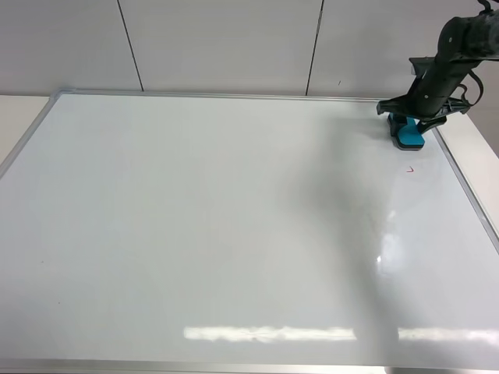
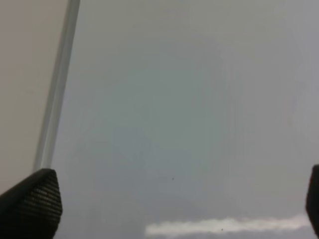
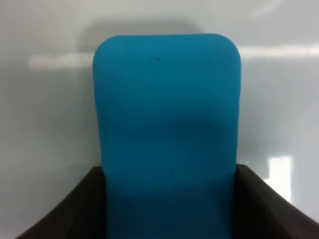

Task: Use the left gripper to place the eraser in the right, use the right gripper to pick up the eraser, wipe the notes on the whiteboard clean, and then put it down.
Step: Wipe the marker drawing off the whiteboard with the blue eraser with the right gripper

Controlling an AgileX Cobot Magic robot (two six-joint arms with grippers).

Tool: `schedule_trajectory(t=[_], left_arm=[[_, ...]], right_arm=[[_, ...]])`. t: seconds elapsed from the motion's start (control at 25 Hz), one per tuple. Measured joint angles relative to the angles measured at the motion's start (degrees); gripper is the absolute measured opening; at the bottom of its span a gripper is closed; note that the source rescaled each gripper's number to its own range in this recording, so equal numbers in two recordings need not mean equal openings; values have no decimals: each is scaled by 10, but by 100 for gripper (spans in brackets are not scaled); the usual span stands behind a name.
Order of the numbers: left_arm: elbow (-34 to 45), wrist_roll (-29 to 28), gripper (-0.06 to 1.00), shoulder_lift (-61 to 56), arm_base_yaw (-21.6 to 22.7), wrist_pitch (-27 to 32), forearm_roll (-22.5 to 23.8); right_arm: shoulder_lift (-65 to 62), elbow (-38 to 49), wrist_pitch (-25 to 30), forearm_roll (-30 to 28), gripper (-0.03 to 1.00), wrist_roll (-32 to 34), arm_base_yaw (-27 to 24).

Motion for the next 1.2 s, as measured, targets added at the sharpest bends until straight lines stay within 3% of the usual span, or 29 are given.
schedule_trajectory(t=[0.2, 0.56, 0.64, 0.92, 1.2], left_arm=[[0, 0, 100, 0, 0, 0, 0], [0, 0, 100, 0, 0, 0, 0], [0, 0, 100, 0, 0, 0, 0], [0, 0, 100, 0, 0, 0, 0], [0, 0, 100, 0, 0, 0, 0]], right_arm=[[-2, 1, 32, -1, 1, 0, 40], [-2, 1, 74, 31, 1, 0, 206], [-2, 1, 81, 31, 1, 4, 224], [-2, 1, 112, 20, 1, 29, 229], [-7, 5, 171, 19, 1, 47, 177]])
